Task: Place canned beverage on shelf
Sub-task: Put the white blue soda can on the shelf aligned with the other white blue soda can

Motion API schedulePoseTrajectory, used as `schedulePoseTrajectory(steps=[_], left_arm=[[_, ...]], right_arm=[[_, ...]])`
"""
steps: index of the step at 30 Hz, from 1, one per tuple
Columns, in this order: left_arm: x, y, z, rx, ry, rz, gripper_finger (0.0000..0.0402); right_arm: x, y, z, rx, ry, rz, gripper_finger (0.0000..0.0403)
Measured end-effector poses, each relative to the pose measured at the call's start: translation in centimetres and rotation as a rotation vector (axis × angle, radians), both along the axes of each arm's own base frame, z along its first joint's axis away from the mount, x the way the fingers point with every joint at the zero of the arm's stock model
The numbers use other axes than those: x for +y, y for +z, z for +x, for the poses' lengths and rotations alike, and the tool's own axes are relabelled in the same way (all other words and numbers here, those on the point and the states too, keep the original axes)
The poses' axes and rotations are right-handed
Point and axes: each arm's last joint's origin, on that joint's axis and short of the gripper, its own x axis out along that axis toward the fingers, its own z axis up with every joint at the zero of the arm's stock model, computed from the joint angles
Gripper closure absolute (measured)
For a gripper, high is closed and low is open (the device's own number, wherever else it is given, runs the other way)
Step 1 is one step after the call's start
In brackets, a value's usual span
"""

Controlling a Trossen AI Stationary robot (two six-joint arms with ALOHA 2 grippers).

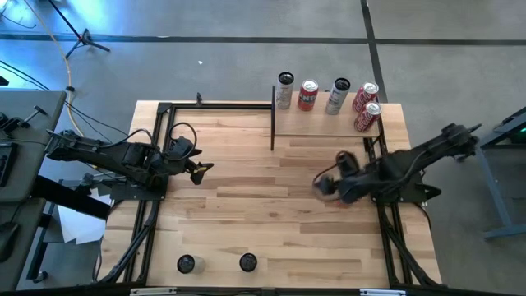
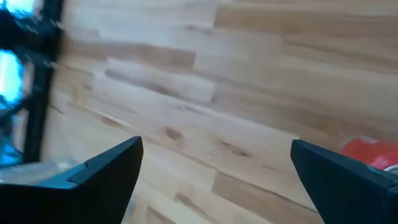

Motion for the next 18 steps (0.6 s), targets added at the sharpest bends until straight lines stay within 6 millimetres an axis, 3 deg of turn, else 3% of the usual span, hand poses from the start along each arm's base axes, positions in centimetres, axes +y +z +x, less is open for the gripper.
schedulePoseTrajectory(steps=[6, 18], left_arm=[[0.0, 0.0, 0.0, 0.0, 0.0, 0.0, 0.0064], [0.0, 0.0, 0.0, 0.0, 0.0, 0.0, 0.0064]], right_arm=[[2.8, 0.0, 3.7, 0.151, 0.09, -0.025, 0.0007], [9.7, 1.7, 11.7, 0.2, 0.48, -0.053, 0.0007]])
